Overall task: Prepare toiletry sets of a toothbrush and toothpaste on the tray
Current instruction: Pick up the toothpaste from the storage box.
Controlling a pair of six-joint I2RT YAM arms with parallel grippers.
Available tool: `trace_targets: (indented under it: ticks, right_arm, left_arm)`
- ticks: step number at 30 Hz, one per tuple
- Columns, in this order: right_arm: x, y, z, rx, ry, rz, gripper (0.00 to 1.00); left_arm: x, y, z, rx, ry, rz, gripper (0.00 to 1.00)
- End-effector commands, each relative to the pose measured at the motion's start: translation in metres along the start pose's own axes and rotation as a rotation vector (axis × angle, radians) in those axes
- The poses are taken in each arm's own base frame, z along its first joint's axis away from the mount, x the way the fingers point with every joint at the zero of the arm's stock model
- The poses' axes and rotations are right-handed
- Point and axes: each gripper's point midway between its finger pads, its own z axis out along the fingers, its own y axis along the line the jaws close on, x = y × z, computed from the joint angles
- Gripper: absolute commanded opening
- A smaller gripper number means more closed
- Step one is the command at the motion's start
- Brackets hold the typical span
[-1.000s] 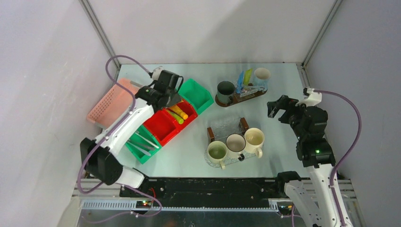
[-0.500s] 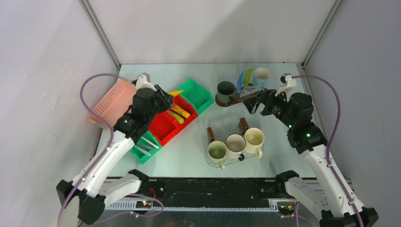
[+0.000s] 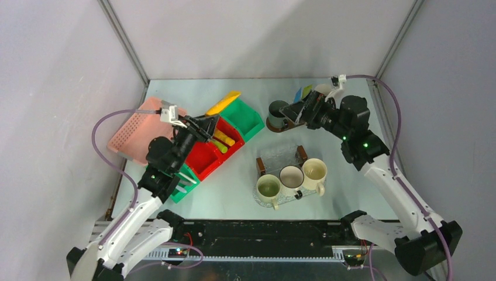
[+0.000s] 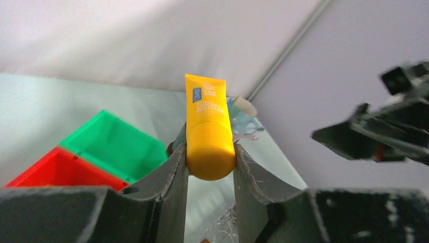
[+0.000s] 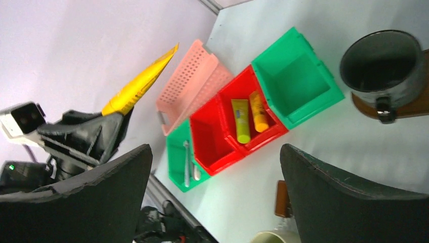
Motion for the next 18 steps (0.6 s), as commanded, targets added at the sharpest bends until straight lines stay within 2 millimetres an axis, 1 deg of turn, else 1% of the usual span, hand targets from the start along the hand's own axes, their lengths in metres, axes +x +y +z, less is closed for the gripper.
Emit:
trace_targets:
  ticks: [1, 2, 3, 6, 11, 12, 13, 15, 18]
  right_arm:
    - [-0.018, 0.039, 0.012, -0.104, -0.005, 0.119, 0.99]
    - [-0.018, 0.04, 0.013, -0.107, 0.002, 0.13, 0.99]
    - [-0.018, 0.044, 0.016, -0.115, 0.013, 0.153, 0.99]
    - [-0.021, 0.052, 0.02, -0.138, 0.02, 0.199, 0.97]
    - [-0.029, 0.072, 0.024, -0.205, 0.02, 0.262, 0.95]
    - [-0.029, 0.073, 0.025, -0.21, 0.024, 0.269, 0.95]
    - [-0.033, 0.081, 0.025, -0.239, 0.015, 0.276, 0.94]
    - [-0.036, 0.088, 0.026, -0.267, 0.013, 0.294, 0.93]
    - [-0.038, 0.096, 0.027, -0.298, 0.018, 0.315, 0.9]
  left_arm:
    - [-0.048, -0.058, -0.011, 0.294, -0.19, 0.121, 0.0]
    - [-0.05, -0.067, -0.013, 0.342, -0.2, 0.136, 0.0]
    - [-0.049, -0.069, -0.014, 0.359, -0.204, 0.153, 0.0]
    - [-0.05, -0.084, -0.019, 0.454, -0.223, 0.189, 0.0]
    - [-0.047, -0.101, -0.022, 0.559, -0.217, 0.234, 0.0]
    - [-0.047, -0.103, -0.022, 0.568, -0.214, 0.237, 0.0]
    - [-0.046, -0.106, -0.023, 0.585, -0.211, 0.241, 0.0]
    - [-0.045, -0.109, -0.023, 0.604, -0.206, 0.248, 0.0]
    - [-0.042, -0.109, -0.021, 0.608, -0.2, 0.256, 0.0]
